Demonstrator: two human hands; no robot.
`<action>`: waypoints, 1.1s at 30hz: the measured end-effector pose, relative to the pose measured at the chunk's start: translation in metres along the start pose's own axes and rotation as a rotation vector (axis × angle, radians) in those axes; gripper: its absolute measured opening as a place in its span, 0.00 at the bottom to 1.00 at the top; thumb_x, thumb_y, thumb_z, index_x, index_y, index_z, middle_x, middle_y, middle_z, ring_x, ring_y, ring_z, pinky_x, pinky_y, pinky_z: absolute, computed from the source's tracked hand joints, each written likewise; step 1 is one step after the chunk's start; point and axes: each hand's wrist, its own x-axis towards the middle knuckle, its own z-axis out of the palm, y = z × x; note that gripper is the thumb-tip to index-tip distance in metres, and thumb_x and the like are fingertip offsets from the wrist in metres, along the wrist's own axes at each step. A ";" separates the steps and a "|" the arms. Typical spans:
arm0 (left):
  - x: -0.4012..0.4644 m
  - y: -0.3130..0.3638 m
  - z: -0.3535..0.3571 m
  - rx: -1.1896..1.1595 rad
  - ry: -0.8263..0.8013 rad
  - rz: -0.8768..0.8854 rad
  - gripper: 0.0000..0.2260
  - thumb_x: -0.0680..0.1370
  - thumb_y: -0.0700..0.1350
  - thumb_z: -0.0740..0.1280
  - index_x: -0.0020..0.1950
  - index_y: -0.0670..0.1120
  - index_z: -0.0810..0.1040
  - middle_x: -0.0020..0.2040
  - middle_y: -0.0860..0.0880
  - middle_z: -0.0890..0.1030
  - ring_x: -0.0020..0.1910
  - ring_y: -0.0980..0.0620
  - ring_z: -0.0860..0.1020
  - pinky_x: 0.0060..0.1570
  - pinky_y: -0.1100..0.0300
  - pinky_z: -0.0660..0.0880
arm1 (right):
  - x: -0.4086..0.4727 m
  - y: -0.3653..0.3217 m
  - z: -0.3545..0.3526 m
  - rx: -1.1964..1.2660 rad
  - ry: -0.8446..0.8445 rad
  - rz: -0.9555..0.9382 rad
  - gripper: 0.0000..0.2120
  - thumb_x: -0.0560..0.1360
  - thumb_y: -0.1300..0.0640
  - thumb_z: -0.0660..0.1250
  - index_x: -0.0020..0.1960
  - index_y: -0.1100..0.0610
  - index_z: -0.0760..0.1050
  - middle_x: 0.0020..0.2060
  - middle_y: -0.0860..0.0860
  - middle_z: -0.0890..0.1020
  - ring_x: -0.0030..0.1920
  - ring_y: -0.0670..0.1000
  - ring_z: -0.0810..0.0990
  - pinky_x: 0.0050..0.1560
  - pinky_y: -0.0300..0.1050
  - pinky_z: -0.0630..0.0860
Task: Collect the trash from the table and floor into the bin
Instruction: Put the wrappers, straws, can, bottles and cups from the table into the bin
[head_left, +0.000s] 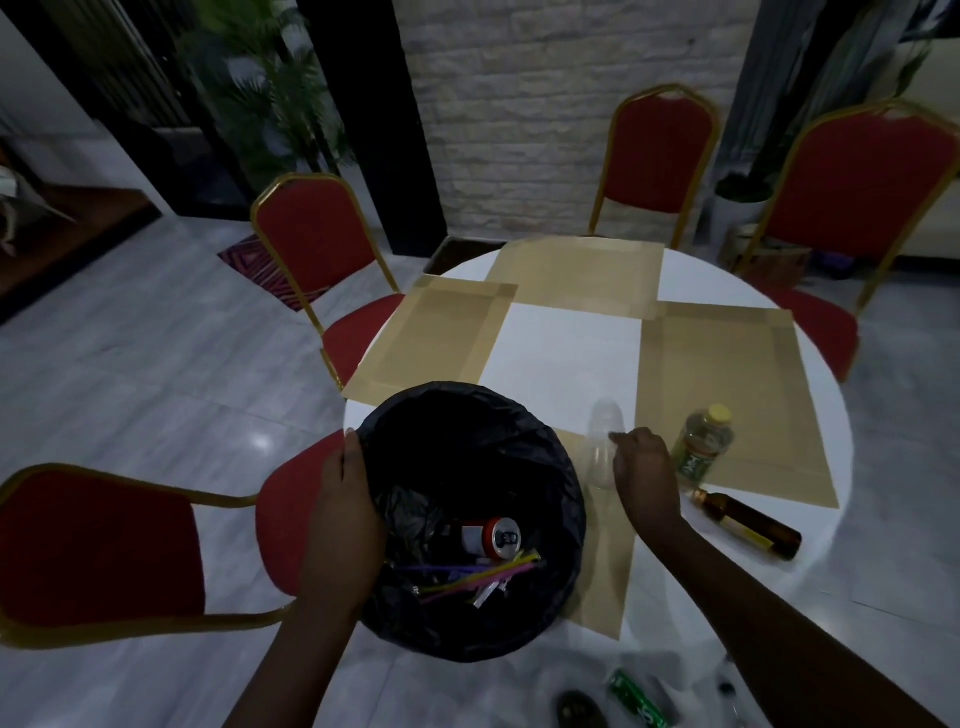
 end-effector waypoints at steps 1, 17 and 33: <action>0.000 0.001 -0.001 0.011 -0.007 -0.001 0.28 0.76 0.32 0.64 0.74 0.35 0.60 0.64 0.34 0.73 0.55 0.40 0.77 0.53 0.52 0.75 | 0.000 -0.009 -0.009 0.037 0.050 -0.001 0.15 0.68 0.73 0.67 0.52 0.63 0.80 0.40 0.58 0.78 0.41 0.58 0.76 0.42 0.45 0.71; -0.006 -0.004 0.007 -0.148 0.020 0.020 0.26 0.79 0.34 0.59 0.76 0.42 0.56 0.65 0.40 0.70 0.54 0.44 0.77 0.50 0.54 0.76 | -0.090 -0.142 -0.032 0.267 -0.218 -0.357 0.08 0.69 0.60 0.60 0.41 0.58 0.78 0.38 0.52 0.77 0.39 0.51 0.76 0.38 0.41 0.69; -0.007 -0.008 0.007 -0.156 0.037 0.077 0.26 0.79 0.36 0.61 0.75 0.43 0.57 0.64 0.40 0.71 0.54 0.44 0.77 0.51 0.52 0.78 | -0.077 -0.125 -0.010 0.219 -0.353 -0.415 0.19 0.68 0.58 0.66 0.58 0.51 0.79 0.60 0.51 0.80 0.57 0.54 0.77 0.57 0.49 0.75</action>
